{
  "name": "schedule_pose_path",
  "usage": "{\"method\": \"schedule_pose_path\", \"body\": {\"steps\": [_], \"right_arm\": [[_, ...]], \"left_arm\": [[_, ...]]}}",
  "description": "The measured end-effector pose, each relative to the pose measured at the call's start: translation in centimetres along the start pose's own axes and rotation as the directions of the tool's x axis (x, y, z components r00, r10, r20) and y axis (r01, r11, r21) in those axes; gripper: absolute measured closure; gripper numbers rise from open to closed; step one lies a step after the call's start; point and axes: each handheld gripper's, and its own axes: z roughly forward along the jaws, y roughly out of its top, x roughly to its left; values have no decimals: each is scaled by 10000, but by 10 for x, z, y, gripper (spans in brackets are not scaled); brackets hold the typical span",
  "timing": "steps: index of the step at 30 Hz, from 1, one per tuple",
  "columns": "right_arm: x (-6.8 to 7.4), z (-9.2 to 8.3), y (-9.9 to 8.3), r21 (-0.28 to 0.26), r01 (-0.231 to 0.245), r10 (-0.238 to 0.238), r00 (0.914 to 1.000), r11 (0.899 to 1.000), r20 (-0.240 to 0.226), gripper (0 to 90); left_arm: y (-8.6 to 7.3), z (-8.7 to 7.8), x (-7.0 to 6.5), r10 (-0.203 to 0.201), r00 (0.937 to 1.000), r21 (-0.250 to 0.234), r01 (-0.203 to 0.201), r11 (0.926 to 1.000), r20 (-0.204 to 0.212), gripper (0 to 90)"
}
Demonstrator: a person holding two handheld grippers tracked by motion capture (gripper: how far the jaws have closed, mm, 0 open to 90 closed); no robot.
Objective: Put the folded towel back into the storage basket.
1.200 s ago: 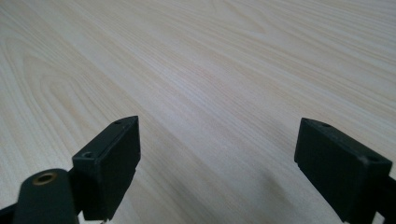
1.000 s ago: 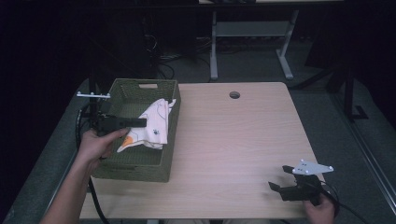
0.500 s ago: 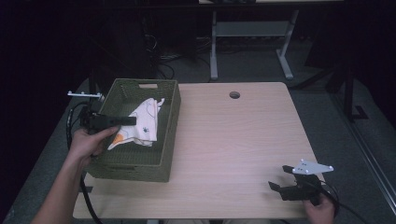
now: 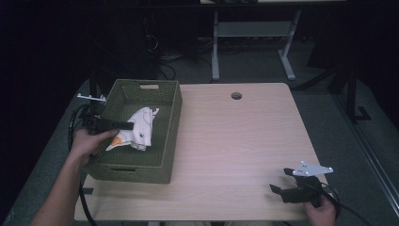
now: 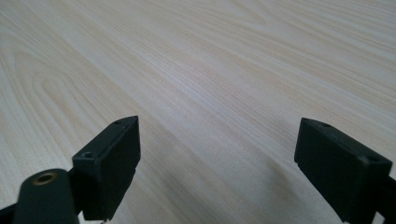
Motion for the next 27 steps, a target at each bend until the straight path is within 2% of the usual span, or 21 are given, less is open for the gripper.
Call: {"method": "schedule_pose_path", "body": {"steps": [3, 4, 5, 6, 7, 8, 9, 11, 12, 15, 20, 22, 23, 25, 27], "right_arm": [[-1, -1, -1, -30, -88, 88, 10000, 10000, 8, 140], [-3, -2, -2, -60, -141, 141, 9999, 9999, 31, 140], [-3, -2, -2, -60, -141, 141, 9999, 9999, 31, 140], [-3, -2, -2, -77, -182, 182, 9998, 9998, 40, 140], [-3, -3, -2, -81, -213, 214, 9998, 9997, 52, 140], [-3, -2, -2, -68, -225, 225, 9997, 9997, 45, 140], [-3, -2, -2, -34, -190, 190, 9998, 9998, 60, 140], [-3, -2, -2, -27, -170, 170, 9998, 9999, 61, 140], [-3, -2, -2, -15, -139, 140, 9999, 9999, 59, 140], [-3, -1, -2, 24, -162, 162, 9999, 9999, 45, 140], [-2, -1, -2, 23, -116, 116, 9999, 9999, 27, 140], [-2, -1, -2, 12, -100, 100, 9999, 9999, 32, 140], [-2, -2, -2, 0, -102, 102, 9999, 9999, 45, 140], [-2, -2, -2, -5, -95, 95, 9999, 10000, 48, 140], [-3, -3, -3, -29, -103, 103, 9999, 9999, 35, 140]], "left_arm": [[1, 1, 4, 32, 9999, 101, -31, 9999, -114, 803], [2, -1, 7, 188, 9991, 33, -187, 9998, -383, 795], [2, -1, 7, 188, 9991, 33, -187, 9998, -383, 773], [4, -3, 8, 302, 9975, -78, -308, 9995, -640, 773], [5, -5, 9, 251, 9954, -429, -291, 9987, -921, 726], [5, -7, 10, 98, 9953, -640, -161, 9978, -966, 665], [6, -8, 12, -110, 9962, -817, 39, 9966, -861, 654], [5, -7, 12, -207, 9963, -848, 136, 9963, -840, 630], [4, -3, 12, -196, 9960, -613, 142, 9980, -875, 629], [2, 2, 11, -214, 9961, -428, 178, 9989, -857, 630], [-2, 18, 10, -167, 9960, 198, 185, 9996, -881, 635], [-3, 26, 10, -83, 9949, 570, 141, 9983, -1004, 631], [-4, 29, 11, -119, 9943, 691, 193, 9974, -1057, 601], [-5, 35, 12, -245, 9940, 757, 328, 9966, -1069, 601], [-6, 42, 12, -147, 9924, 1197, 294, 9924, -1220, 606]]}}
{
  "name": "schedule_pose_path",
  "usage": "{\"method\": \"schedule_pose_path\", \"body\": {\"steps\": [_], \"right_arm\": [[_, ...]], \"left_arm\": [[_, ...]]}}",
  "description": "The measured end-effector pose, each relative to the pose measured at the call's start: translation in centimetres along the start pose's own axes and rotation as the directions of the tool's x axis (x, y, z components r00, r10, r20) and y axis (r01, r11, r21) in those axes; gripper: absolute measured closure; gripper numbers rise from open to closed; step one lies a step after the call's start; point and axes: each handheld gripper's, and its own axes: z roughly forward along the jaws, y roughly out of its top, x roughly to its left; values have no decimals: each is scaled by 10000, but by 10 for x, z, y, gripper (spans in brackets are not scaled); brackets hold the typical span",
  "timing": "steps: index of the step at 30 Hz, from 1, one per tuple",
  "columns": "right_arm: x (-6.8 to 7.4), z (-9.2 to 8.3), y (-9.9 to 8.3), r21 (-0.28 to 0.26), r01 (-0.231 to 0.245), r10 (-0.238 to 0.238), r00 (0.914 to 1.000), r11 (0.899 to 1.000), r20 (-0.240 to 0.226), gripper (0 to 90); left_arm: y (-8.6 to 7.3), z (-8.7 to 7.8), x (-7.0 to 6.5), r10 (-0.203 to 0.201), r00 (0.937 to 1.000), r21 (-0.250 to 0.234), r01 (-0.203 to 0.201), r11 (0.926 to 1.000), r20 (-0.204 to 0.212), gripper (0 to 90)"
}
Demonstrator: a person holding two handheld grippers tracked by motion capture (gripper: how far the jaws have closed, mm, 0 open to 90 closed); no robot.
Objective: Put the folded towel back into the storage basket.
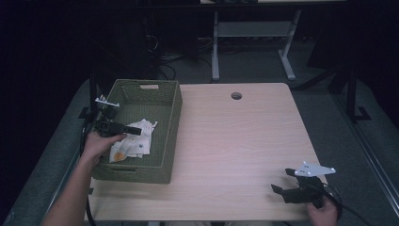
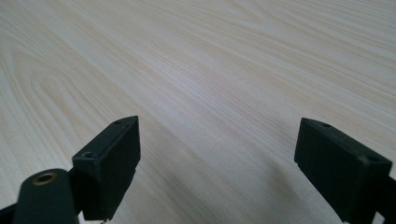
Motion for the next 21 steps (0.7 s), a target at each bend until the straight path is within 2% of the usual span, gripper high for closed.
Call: {"method": "schedule_pose_path", "body": {"steps": [1, 2, 4, 5, 8, 9, 10, 11, 14, 15, 16, 17, 18, 19, 20, 21], "right_arm": [[0, 0, 0, 8, -3, 3, 10000, 10000, -14, 141], [0, 0, 0, 8, -3, 3, 10000, 10000, -14, 141], [-1, -1, 0, 0, -3, 3, 10000, 10000, 20, 140], [-1, -2, 0, -61, -28, 28, 10000, 10000, 27, 140], [-1, -2, 1, -39, -8, 8, 10000, 10000, 19, 140], [-1, -2, 1, -40, 26, -26, 10000, 10000, 13, 140], [-1, -2, 1, -40, 26, -26, 10000, 10000, 13, 140], [-1, -2, 1, -34, 68, -68, 10000, 10000, 4, 140], [-1, -2, 1, -24, 101, -101, 9999, 9999, -20, 140], [-1, -2, 2, -1, 127, -127, 9999, 9999, -48, 140], [-1, -2, 2, -1, 127, -127, 9999, 9999, -48, 140], [-1, -1, 2, -8, 173, -173, 9998, 9998, -82, 140], [-1, -1, 2, -8, 173, -173, 9998, 9998, -82, 140], [-1, -1, 3, -2, 170, -170, 9998, 9999, -100, 140], [-1, -1, 3, 7, 211, -211, 9997, 9998, -93, 140], [-1, -1, 3, 35, 288, -288, 9996, 9996, -59, 140]], "left_arm": [[0, 7, -1, -6, 10000, 373, 4, 9993, 72, 612], [0, 7, -1, -6, 10000, 373, 4, 9993, 72, 603], [2, 15, 1, -252, 9993, 812, 229, 9964, 275, 598], [2, 21, 1, -211, 9998, 1078, 204, 9940, 48, 599], [3, 26, 2, -259, 9995, 1276, 280, 9914, -178, 605], [2, 29, 4, -263, 9980, 1484, 347, 9883, -582, 606], [2, 29, 4, -263, 9980, 1484, 347, 9883, -582, 606], [2, 30, 5, -299, 9952, 1701, 456, 9844, -933, 606], [3, 32, 6, -248, 9937, 1869, 450, 9813, -1090, 607], [3, 35, 4, -76, 9910, 2061, 352, 9779, -1333, 609], [3, 35, 4, -76, 9910, 2061, 352, 9779, -1333, 609], [4, 40, 3, 147, 9899, 2360, 191, 9716, -1407, 609], [4, 40, 3, 147, 9899, 2360, 191, 9716, -1407, 609], [4, 43, 1, 298, 9879, 2511, 94, 9679, -1520, 608], [4, 50, -4, 816, 9786, 2971, -222, 9546, -1888, 608], [4, 54, -7, 1240, 9680, 3232, -482, 9451, -2183, 611]]}}
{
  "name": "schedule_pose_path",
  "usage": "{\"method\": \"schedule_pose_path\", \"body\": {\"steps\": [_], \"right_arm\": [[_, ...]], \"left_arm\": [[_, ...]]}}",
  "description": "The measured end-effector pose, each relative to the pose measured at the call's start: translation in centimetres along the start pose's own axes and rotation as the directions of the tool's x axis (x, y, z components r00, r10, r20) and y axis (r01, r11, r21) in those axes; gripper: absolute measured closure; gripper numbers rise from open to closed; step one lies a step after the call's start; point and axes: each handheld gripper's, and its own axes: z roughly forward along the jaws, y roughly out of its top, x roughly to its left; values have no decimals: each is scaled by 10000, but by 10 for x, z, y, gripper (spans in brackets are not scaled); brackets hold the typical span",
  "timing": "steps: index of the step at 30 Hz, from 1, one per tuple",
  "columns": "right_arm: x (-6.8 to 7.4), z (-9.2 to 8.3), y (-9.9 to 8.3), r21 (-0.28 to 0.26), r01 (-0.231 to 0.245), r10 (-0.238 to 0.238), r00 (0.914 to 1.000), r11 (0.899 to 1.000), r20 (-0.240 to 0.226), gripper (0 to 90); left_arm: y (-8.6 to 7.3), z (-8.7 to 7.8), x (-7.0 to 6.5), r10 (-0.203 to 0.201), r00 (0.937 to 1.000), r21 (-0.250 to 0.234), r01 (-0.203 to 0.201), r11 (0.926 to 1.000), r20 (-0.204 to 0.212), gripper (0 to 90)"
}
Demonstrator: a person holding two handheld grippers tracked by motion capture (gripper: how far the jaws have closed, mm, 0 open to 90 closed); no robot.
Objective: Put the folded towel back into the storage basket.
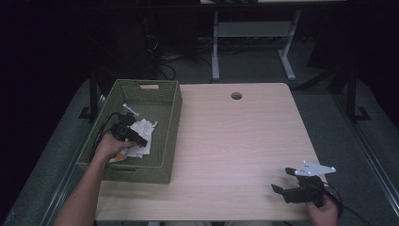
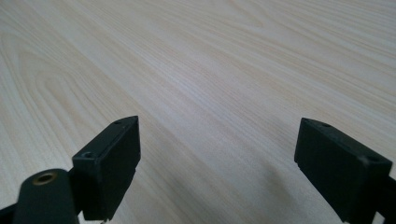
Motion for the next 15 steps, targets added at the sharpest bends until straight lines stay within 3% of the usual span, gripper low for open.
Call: {"method": "schedule_pose_path", "body": {"steps": [1, 2, 3, 4, 5, 6, 7, 9, 10, 15], "right_arm": [[0, 0, 0, 0, 0, 0, 10000, 10000, 0, 140], [-1, -1, 0, 43, 113, -114, 9999, 9999, 57, 140], [-1, -1, 0, 43, 113, -114, 9999, 9999, 57, 140], [-2, -2, 0, -35, 35, -34, 10000, 10000, 58, 140], [-2, -2, 0, -35, 35, -34, 10000, 10000, 58, 140], [-4, -3, 0, -85, 26, -25, 10000, 10000, 94, 141], [-5, -4, 0, -119, 16, -14, 9999, 9999, 118, 140], [-6, -5, 0, -142, 9, -7, 9999, 9999, 113, 140], [-7, -6, -1, -215, -8, 11, 9999, 9998, 113, 140], [-7, -7, -1, -202, -7, 9, 10000, 9998, 66, 140]], "left_arm": [[0, 0, 0, 0, 10000, 0, 0, 10000, 0, 613], [1, 3, -5, 372, 9984, 264, -361, 9990, -420, 612], [2, 5, -8, 586, 9967, 380, -565, 9977, -556, 612], [3, 8, -15, 1021, 9895, 596, -964, 9936, -1026, 623], [3, 8, -15, 1021, 9895, 596, -964, 9936, -1026, 628], [4, 9, -19, 1340, 9812, 720, -1249, 9895, -1389, 644], [5, 9, -21, 1385, 9789, 738, -1286, 9889, -1501, 675], [5, 9, -22, 1460, 9771, 748, -1357, 9879, -1550, 777], [6, 9, -25, 1511, 9733, 765, -1396, 9872, -1729, 834], [8, 4, -28, 1789, 9704, 924, -1656, 9819, -1625, 880]]}}
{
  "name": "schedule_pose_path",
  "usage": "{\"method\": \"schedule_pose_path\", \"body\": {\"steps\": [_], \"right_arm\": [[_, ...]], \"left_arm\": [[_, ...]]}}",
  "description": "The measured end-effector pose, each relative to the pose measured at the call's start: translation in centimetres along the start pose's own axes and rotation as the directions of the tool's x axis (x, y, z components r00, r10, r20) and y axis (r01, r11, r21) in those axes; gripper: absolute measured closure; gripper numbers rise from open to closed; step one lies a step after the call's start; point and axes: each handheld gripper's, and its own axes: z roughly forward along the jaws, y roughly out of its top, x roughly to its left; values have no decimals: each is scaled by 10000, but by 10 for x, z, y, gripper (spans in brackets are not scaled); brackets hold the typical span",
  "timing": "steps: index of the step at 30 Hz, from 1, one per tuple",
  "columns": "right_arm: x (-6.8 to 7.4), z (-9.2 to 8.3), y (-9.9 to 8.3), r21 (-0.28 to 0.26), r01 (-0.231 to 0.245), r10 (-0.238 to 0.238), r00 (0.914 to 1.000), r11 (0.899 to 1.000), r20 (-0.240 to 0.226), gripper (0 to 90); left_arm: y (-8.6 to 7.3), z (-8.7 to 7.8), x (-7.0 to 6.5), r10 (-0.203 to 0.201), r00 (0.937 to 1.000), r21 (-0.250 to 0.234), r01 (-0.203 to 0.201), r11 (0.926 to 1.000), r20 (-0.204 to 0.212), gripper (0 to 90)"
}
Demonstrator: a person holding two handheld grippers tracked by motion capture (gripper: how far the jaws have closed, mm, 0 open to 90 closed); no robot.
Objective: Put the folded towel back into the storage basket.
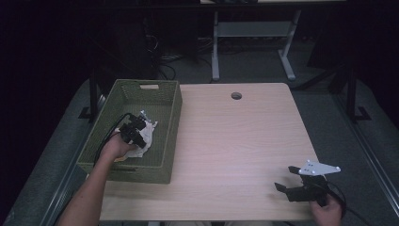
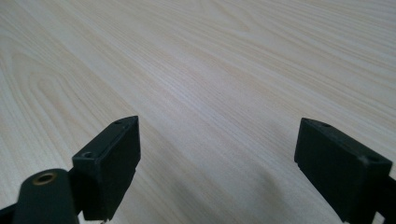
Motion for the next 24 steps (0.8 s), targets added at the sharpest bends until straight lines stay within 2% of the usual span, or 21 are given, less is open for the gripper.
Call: {"method": "schedule_pose_path", "body": {"steps": [1, 2, 3, 4, 5, 7, 8, 9, 10, 11, 13, 14, 15, 16, 17, 18, 19, 21, 23, 24], "right_arm": [[0, 1, 0, 67, -3, 4, 10000, 10000, -37, 140], [0, 1, 0, 67, -3, 4, 10000, 10000, -37, 140], [1, 2, -1, 154, 40, -39, 10000, 9999, -62, 140], [1, 2, -1, 154, 40, -39, 10000, 9999, -62, 140], [2, 2, -1, 196, 37, -35, 9999, 9998, -103, 140], [3, 3, -1, 222, 124, -121, 9998, 9997, -130, 141], [3, 3, -1, 222, 124, -121, 9998, 9997, -130, 141], [3, 3, -1, 200, 122, -119, 9999, 9997, -125, 140], [3, 3, -1, 200, 122, -119, 9999, 9997, -125, 140], [4, 3, -2, 199, 119, -117, 9999, 9997, -126, 140], [4, 3, -2, 212, 123, -120, 9999, 9997, -112, 140], [4, 2, -2, 197, 117, -115, 9999, 9997, -128, 140], [5, 2, -2, 185, 115, -113, 9999, 9998, -131, 140], [5, 2, -2, 185, 115, -113, 9999, 9998, -131, 140], [5, 2, -2, 176, 126, -123, 9998, 9998, -162, 140], [5, 2, -2, 176, 126, -123, 9998, 9998, -162, 140], [5, 3, -2, 175, 196, -192, 9996, 9997, -205, 140], [5, 3, -2, 197, 229, -225, 9995, 9995, -209, 140], [5, 4, -2, 258, 249, -243, 9995, 9994, -208, 140], [5, 4, -2, 258, 249, -243, 9995, 9994, -208, 140]], "left_arm": [[-1, -3, -2, 272, 9991, -116, -268, 9996, 338, 880], [-1, -3, -2, 272, 9991, -116, -268, 9996, 338, 880], [-2, -5, -6, 457, 9972, -173, -447, 9989, 592, 880], [-2, -5, -6, 457, 9972, -173, -447, 9989, 592, 879], [-2, -6, -9, 510, 9943, -132, -500, 9987, 932, 879], [-1, -7, -13, 875, 9855, 55, -893, 9960, 1457, 866], [-1, -7, -13, 875, 9855, 55, -893, 9960, 1457, 825], [0, -8, -15, 692, 9826, 29, -708, 9975, 1722, 720], [0, -8, -15, 692, 9826, 29, -708, 9975, 1722, 667], [0, -10, -15, 749, 9810, 5, -763, 9971, 1791, 667], [-1, -14, -14, 680, 9836, -53, -681, 9977, 1670, 635], [-2, -16, -12, 605, 9848, -33, -607, 9981, 1630, 688], [-6, -16, -8, 451, 9882, 191, -484, 9986, 1465, 740], [-6, -16, -8, 451, 9882, 191, -484, 9986, 1465, 784], [-10, -14, -3, 322, 9909, 477, -387, 9981, 1309, 815], [-10, -14, -3, 322, 9909, 477, -387, 9981, 1309, 841], [-14, -10, -1, 446, 9900, 864, -564, 9947, 1335, 851], [-15, -7, 0, 410, 9906, 1027, -547, 9932, 1309, 853], [-17, -1, 0, 488, 9910, 1483, -673, 9866, 1249, 854], [-17, 2, 0, 504, 9905, 1566, -703, 9852, 1280, 854]]}}
